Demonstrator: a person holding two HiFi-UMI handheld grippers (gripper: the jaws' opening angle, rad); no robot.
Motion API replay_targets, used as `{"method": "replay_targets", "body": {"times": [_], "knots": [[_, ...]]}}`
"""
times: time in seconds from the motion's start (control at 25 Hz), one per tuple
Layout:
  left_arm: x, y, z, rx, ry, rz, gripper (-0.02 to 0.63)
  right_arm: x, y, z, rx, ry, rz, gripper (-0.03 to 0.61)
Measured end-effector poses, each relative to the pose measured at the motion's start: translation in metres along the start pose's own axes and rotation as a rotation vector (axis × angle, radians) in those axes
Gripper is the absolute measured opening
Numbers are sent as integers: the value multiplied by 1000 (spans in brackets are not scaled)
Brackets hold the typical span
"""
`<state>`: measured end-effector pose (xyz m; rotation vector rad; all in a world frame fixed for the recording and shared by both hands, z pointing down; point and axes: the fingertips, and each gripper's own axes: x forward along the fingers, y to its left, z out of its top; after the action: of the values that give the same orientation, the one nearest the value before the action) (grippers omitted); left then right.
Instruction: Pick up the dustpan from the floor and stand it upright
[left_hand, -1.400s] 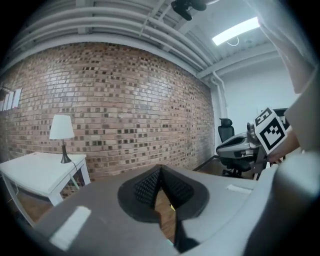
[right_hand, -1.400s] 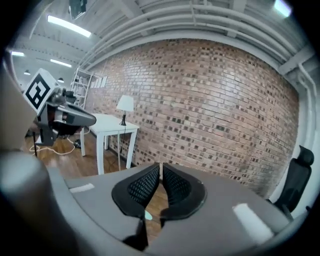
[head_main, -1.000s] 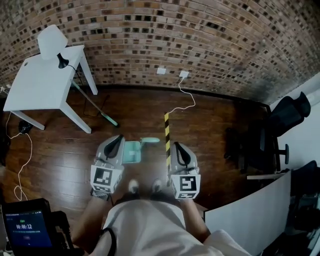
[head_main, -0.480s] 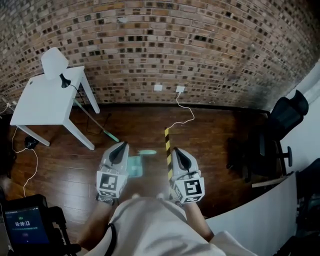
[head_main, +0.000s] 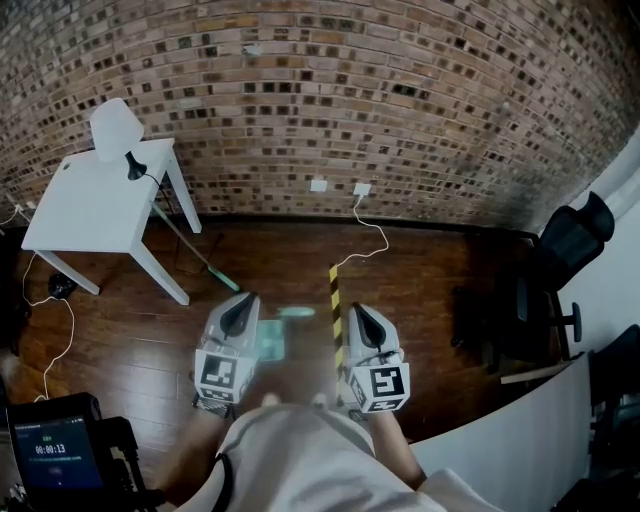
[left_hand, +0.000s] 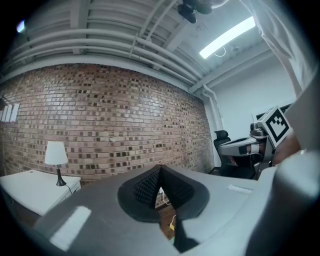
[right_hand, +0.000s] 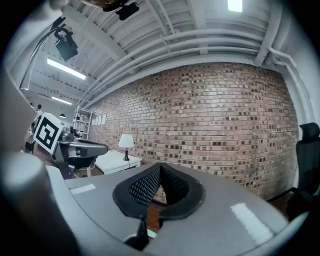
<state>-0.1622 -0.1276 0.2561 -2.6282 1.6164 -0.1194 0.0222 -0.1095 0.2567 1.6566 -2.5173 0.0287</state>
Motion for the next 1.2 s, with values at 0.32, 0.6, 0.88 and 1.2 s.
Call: {"method": "replay_targets", "body": {"times": [0.32,0.6,0.88,1.2], "knots": [[-45,-3,-30,11,72,-38,1,-37,7,-13,34,22,-77,14],[-102,-41,-26,12,53,-2,2,-107,17,-22,47,1,-70,14],[-204,-145,21,59,-46,21,0,-236,42,-17,32,-56,1,14],[-334,-239,15,47,-7,110,0,-388,54,-40,51,-20,43,14]]}}
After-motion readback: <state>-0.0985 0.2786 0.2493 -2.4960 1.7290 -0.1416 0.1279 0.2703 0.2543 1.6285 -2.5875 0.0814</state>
